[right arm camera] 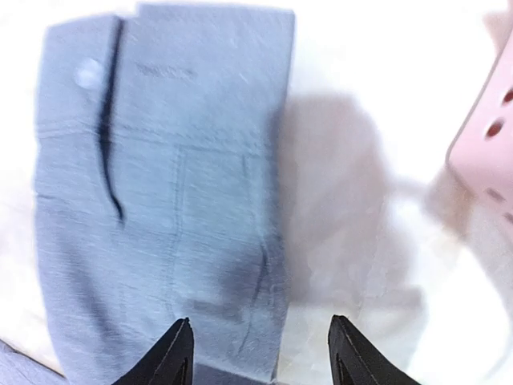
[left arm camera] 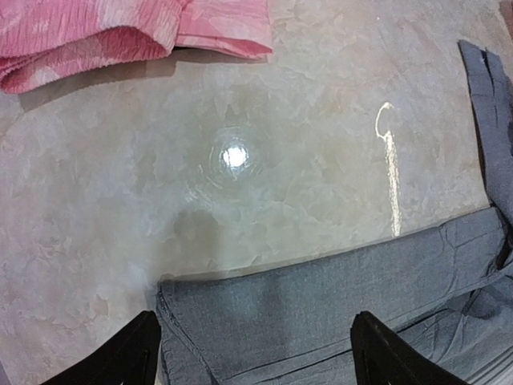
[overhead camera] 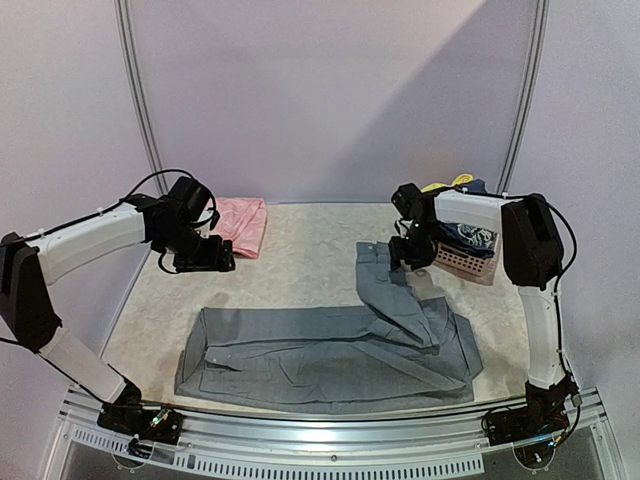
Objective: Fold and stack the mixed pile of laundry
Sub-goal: Fold the 1/3-folded shirt at the center of the board.
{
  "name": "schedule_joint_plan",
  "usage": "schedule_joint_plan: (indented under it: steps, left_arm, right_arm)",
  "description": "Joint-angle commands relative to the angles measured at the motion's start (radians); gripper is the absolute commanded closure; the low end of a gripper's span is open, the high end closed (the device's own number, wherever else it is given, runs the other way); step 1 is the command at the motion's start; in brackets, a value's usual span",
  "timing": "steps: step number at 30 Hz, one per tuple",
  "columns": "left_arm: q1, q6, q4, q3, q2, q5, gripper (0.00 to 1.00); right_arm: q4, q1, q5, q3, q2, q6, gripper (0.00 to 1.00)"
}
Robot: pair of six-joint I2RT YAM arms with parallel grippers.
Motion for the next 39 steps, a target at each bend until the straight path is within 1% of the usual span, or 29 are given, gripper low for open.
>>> schedule_joint_plan:
  steps: [1,6,10,16,19,20,25,31,35,39]
  left_arm:
    - [-0.016,0.012,-0.005,0.035,0.026,0.002,0.17]
    - [-0.017,0.019,-0.008,0.053,0.044,0.005,0.17]
    - [-0.017,0.020,-0.008,0.061,0.052,0.007,0.17]
    - [-0.018,0.017,-0.005,0.064,0.056,0.011,0.17]
    - [-0.019,0.017,-0.005,0.067,0.057,0.014,0.17]
    - [-0.021,0.018,-0.007,0.070,0.058,0.014,0.17]
    - [-0.027,0.015,-0.022,0.095,0.060,0.018,0.17]
    - [-0.048,-0.001,-0.041,0.131,0.059,0.027,0.18]
    - [-0.064,-0.020,-0.046,0.140,0.048,0.027,0.18]
    - [-0.082,-0.043,-0.057,0.138,0.018,0.044,0.18]
  right_arm:
    - [0.055,-0.008,-0.110,-0.057,0.006,0.017,0.44]
    - [0.096,-0.012,-0.188,-0.090,0.008,0.034,0.49]
    - [0.109,-0.013,-0.212,-0.112,0.002,0.038,0.57]
    - [0.131,-0.014,-0.221,-0.149,-0.016,0.044,0.86]
    - [0.135,-0.015,-0.222,-0.151,-0.021,0.041,0.97]
    - [0.137,-0.015,-0.221,-0.151,-0.025,0.039,0.99]
    - [0.125,-0.015,-0.216,-0.142,-0.076,0.020,1.00]
    - [0.092,0.003,-0.212,-0.147,-0.224,-0.040,1.00]
    - [0.084,0.049,-0.255,-0.171,-0.338,-0.098,1.00]
    - [0.091,0.149,-0.327,-0.204,-0.440,-0.171,1.00]
